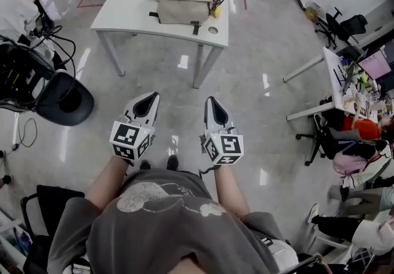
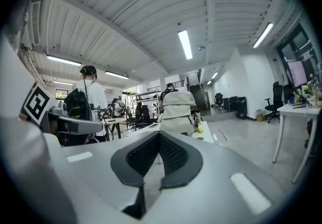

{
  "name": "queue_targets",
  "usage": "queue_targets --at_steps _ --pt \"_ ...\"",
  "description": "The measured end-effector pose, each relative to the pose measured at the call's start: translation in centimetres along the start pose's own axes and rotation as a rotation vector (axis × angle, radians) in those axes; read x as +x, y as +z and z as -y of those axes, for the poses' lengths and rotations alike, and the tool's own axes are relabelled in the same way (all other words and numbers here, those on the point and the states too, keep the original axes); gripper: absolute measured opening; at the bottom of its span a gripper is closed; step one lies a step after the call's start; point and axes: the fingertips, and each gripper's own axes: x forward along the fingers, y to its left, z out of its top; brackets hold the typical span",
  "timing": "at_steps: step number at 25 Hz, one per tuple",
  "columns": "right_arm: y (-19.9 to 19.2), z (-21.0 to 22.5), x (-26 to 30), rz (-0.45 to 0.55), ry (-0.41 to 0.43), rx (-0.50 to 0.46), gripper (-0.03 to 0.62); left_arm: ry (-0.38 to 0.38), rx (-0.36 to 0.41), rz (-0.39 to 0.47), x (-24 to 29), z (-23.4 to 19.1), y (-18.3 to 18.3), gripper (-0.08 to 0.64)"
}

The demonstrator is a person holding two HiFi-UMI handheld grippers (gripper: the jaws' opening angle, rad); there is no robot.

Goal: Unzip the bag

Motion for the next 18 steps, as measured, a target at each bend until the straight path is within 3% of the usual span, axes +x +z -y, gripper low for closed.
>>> queue_targets --at_steps 6,18 --pt "1.2 2.0 -0.3 0.065 -0.025 0.012 -0.002 0.046 -0.009 -0.008 1.2 -0.5 -0.6 0.006" --pt "-0.4 7.2 0.2 0.025 -0.044 0.063 0.000 0.121 -0.030 -0.015 2.0 -0.6 -2.0 0.006"
